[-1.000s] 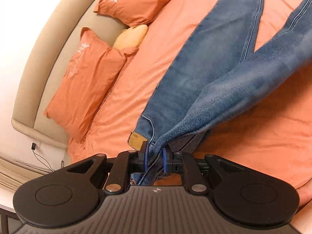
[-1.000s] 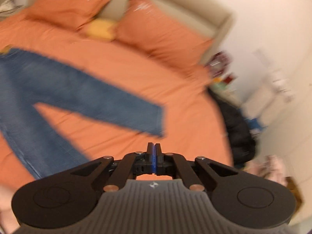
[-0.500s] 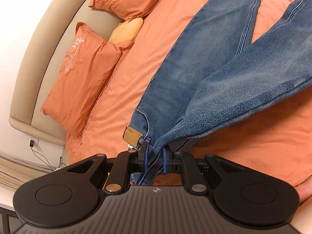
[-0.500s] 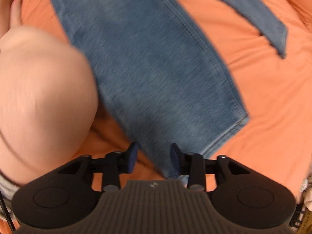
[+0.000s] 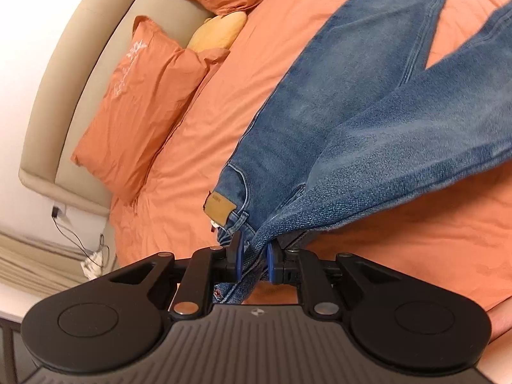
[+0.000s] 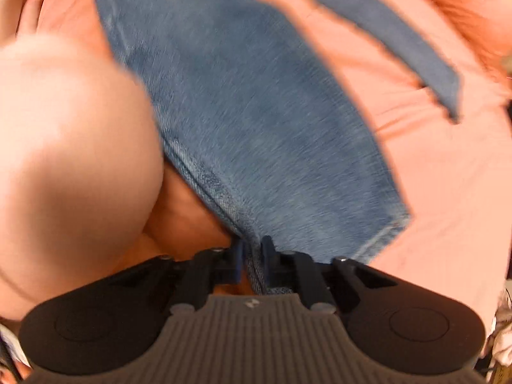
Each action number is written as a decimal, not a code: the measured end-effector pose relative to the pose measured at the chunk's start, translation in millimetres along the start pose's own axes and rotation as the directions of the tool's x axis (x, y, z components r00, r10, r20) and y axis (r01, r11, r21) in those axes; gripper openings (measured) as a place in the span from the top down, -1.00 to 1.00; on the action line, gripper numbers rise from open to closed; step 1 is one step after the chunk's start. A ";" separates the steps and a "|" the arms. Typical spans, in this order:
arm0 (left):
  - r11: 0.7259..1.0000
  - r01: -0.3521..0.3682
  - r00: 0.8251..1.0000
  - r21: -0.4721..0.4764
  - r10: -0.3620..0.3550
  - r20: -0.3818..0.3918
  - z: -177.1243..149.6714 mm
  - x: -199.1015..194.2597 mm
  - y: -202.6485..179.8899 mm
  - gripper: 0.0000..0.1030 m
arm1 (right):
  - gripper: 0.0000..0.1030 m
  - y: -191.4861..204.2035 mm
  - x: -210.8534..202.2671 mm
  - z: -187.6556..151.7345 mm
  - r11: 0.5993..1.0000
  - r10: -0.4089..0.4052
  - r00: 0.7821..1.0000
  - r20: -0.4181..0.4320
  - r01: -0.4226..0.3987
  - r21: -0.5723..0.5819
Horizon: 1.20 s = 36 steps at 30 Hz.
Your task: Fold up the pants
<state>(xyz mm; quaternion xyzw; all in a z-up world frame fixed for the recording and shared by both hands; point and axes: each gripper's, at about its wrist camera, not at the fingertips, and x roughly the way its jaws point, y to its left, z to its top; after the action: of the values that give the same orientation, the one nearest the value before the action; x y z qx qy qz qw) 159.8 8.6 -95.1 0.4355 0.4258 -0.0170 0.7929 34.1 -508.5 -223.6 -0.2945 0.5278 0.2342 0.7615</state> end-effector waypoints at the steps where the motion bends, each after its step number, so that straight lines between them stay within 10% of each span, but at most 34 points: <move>1: 1.000 0.004 1.000 -0.014 -0.004 0.001 -1.0 -0.4 1.9 0.69 | 0.94 -4.4 -13.9 0.2 0.999 -0.034 0.999 0.042 0.033 0.030; 10: 0.993 0.029 0.999 -0.116 -0.025 0.030 -11.2 -12.8 33.3 0.68 | 1.00 -34.1 -154.1 47.4 0.902 -0.415 0.859 0.302 0.345 0.258; 14: 0.994 0.046 0.998 -0.102 -0.042 0.042 -7.1 -8.1 48.4 0.68 | 1.00 -58.1 -178.3 77.8 0.869 -0.475 0.837 0.270 0.399 0.292; 26: 1.000 -0.004 0.999 0.023 0.003 0.039 78.1 98.7 57.7 0.68 | 1.00 -185.3 -8.3 227.1 0.801 -0.554 0.832 -0.030 0.543 0.251; 36: 0.996 0.090 0.994 0.001 -0.089 -0.067 107.9 209.2 59.1 0.68 | 1.00 -262.2 108.7 323.2 0.831 -0.520 0.847 -0.111 0.532 0.160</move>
<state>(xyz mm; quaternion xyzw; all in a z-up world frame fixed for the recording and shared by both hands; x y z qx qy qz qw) 387.9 41.1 -171.7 0.4180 0.4712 -0.0387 0.7757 460.5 -466.6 -186.2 -0.3635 0.4695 -0.0438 0.8034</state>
